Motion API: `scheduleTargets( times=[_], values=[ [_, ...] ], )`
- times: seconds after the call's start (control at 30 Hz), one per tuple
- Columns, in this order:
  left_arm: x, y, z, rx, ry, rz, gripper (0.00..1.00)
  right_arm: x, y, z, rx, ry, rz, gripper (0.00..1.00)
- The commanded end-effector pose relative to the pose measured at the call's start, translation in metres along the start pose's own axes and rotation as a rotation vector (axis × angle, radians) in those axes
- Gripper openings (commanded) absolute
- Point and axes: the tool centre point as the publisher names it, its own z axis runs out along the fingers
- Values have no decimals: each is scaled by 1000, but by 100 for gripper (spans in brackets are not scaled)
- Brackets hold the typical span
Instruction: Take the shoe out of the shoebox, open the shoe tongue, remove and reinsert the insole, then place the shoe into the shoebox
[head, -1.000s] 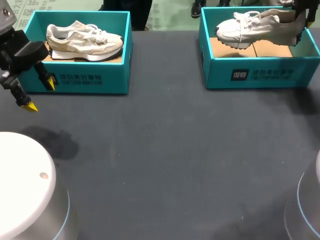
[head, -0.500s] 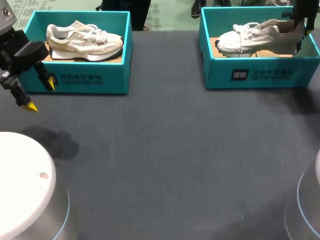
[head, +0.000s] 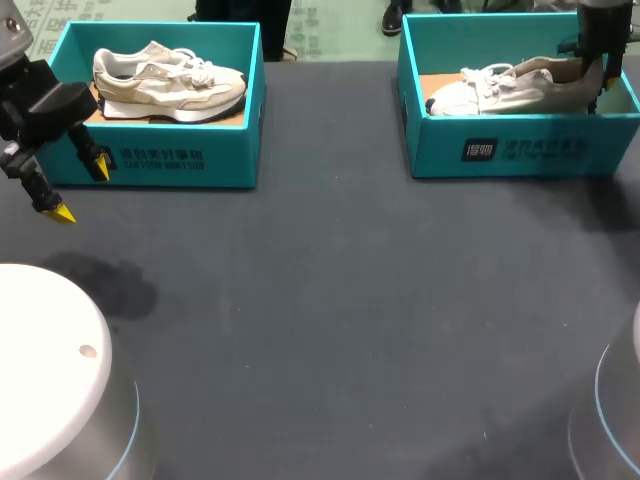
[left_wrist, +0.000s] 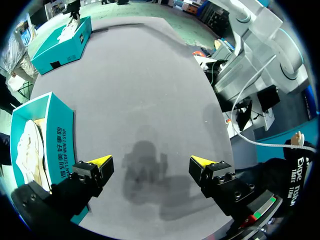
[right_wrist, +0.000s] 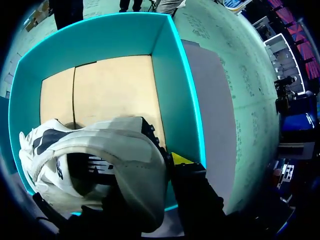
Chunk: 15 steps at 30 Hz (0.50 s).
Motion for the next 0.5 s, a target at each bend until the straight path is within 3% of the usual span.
scheduleTargets(
  times=[0.03, 0.5],
  values=[
    [1, 0, 0, -3, -1, 0, 100, 0, -3, 8, 8, 11, 1, 0],
    [1, 0, 0, -3, -1, 0, 100, 13, -7, 26, 56, 37, -3, 0]
  ],
)
